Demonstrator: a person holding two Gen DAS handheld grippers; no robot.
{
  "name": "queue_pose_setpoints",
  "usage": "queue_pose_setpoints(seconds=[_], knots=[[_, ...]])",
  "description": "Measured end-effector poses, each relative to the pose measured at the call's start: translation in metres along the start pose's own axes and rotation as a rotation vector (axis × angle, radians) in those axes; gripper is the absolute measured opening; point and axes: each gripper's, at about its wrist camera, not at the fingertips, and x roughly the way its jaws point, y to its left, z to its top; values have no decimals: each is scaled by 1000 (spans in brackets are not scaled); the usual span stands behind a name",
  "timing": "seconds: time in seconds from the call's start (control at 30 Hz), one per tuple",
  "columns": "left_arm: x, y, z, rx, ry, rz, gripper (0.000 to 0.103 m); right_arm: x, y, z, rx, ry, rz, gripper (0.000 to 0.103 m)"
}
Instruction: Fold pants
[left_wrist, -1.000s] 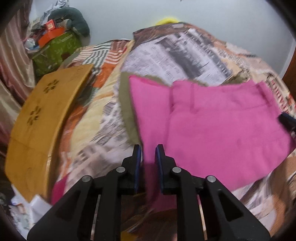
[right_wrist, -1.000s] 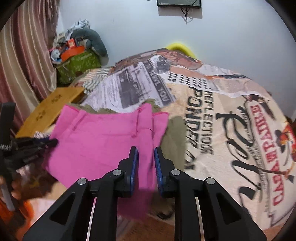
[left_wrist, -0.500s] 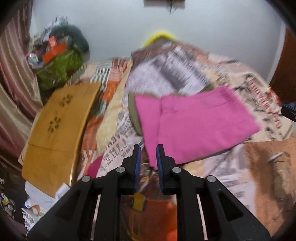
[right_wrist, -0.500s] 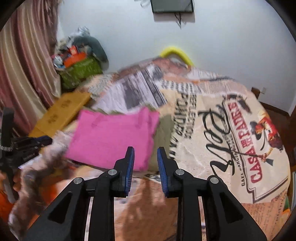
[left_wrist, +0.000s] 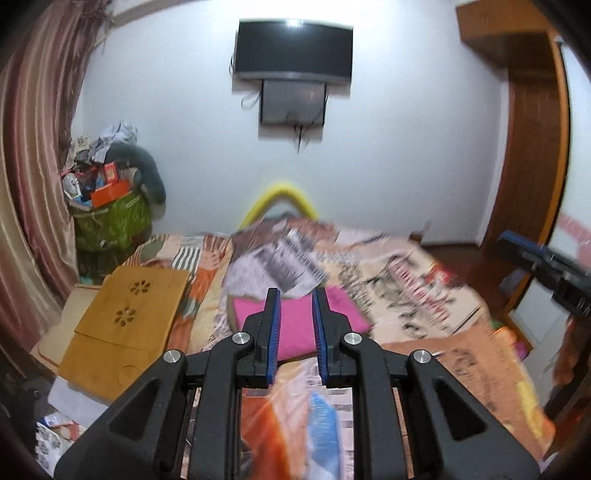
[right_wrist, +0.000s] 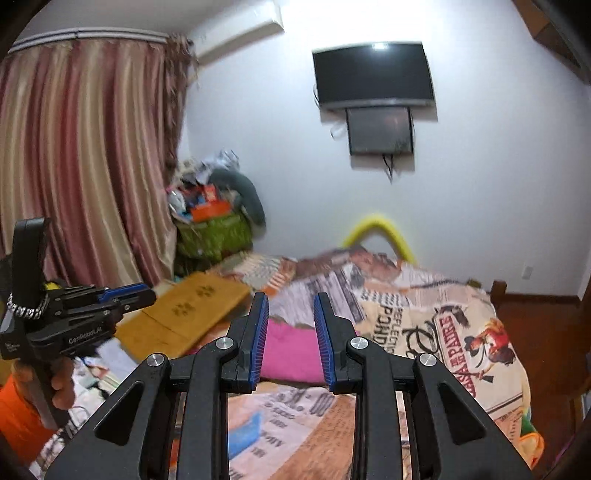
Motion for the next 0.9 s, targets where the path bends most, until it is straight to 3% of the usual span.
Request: queue_pose_setpoints(seconds=[0.23, 0.5, 0.57, 0.63, 0.7, 0.77, 0.87, 0.9], knots=[[-100, -20, -7, 8, -164, -19, 17, -76, 38, -6, -62, -127, -14, 23], [-172, -41, -28, 17, -274, -32, 17, -113, 64, -15, -71, -192, 11, 23], [-180, -45, -34, 20, -285, -21, 24, -115, 65, -18, -63, -182, 22, 23], [-187, -49, -41, 14, -301, -1, 53, -116, 63, -22, -43, -178, 30, 25], [-193, -51, -47, 8, -324, 0, 64, -120, 64, -25, -32, -182, 18, 50], [-196, -53, -49, 10, -330, 2, 68, -124, 66, -28, -38, -203, -13, 57], [-200, -54, -51, 8, -342, 16, 76, -130, 69, -28, -42, -199, -27, 58], [-201, -54, -51, 10, -349, 22, 80, -131, 68, -28, -38, -201, -29, 65]])
